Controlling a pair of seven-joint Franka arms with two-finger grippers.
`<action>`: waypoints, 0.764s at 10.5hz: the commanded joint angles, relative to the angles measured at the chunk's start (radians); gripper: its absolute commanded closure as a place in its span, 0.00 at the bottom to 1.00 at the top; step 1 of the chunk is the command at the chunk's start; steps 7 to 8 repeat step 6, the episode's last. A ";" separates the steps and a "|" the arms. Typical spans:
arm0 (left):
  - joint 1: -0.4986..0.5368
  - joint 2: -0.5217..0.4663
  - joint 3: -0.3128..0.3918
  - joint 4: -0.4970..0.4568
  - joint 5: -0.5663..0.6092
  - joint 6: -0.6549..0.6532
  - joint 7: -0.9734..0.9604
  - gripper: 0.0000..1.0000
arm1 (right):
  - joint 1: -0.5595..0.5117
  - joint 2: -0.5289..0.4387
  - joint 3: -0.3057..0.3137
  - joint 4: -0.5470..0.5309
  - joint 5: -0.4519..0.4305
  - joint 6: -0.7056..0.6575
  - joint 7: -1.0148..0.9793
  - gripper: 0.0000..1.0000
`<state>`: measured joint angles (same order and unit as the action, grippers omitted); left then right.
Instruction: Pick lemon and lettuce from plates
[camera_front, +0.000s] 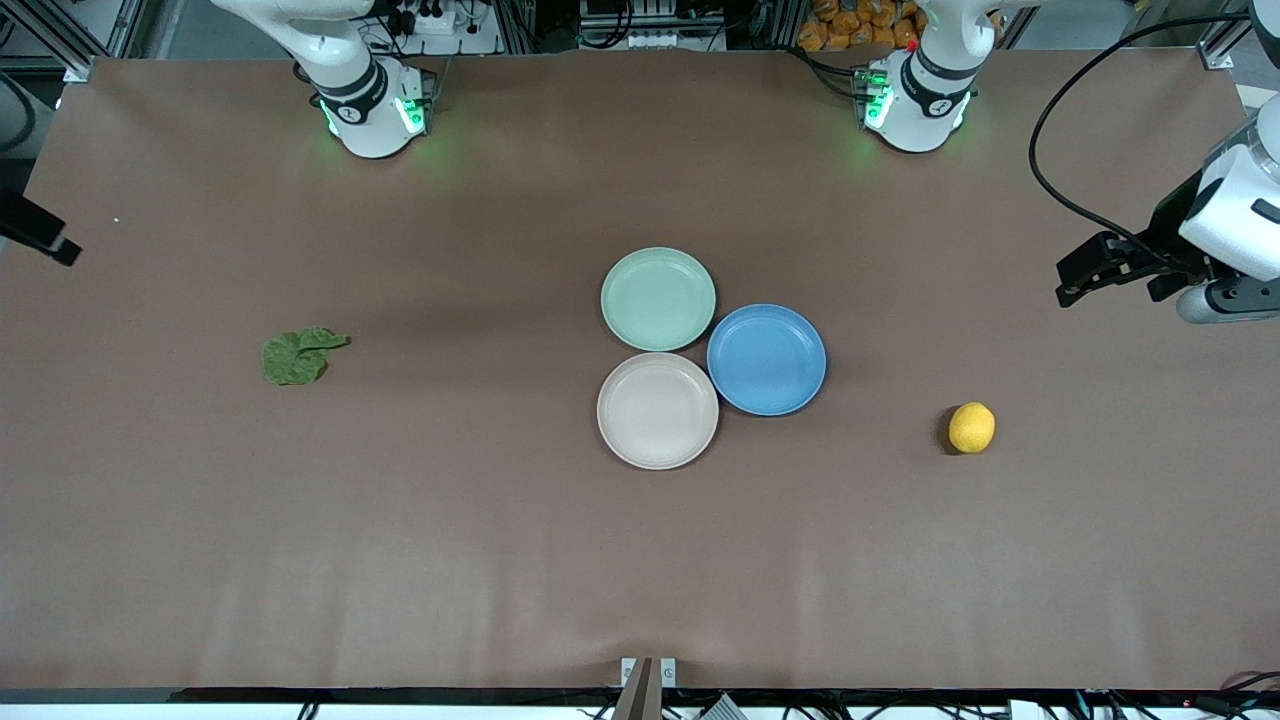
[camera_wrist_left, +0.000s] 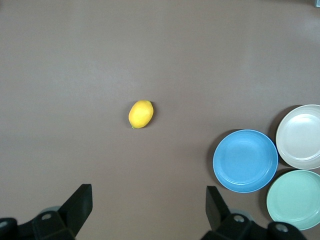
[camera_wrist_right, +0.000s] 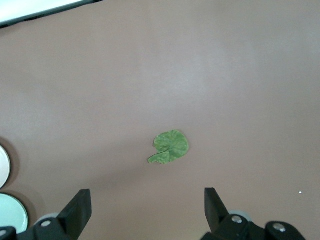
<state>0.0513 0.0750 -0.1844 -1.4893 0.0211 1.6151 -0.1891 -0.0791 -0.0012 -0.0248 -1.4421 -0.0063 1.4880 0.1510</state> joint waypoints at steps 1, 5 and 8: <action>0.007 -0.009 -0.001 -0.002 -0.009 -0.011 0.028 0.00 | 0.006 -0.028 -0.043 0.005 0.012 -0.014 -0.022 0.00; 0.009 -0.009 0.000 -0.002 -0.009 -0.011 0.030 0.00 | 0.004 -0.025 -0.038 -0.006 0.012 -0.015 -0.080 0.00; 0.009 -0.009 0.000 -0.002 -0.009 -0.011 0.028 0.00 | 0.004 -0.025 -0.037 -0.008 0.014 -0.017 -0.080 0.00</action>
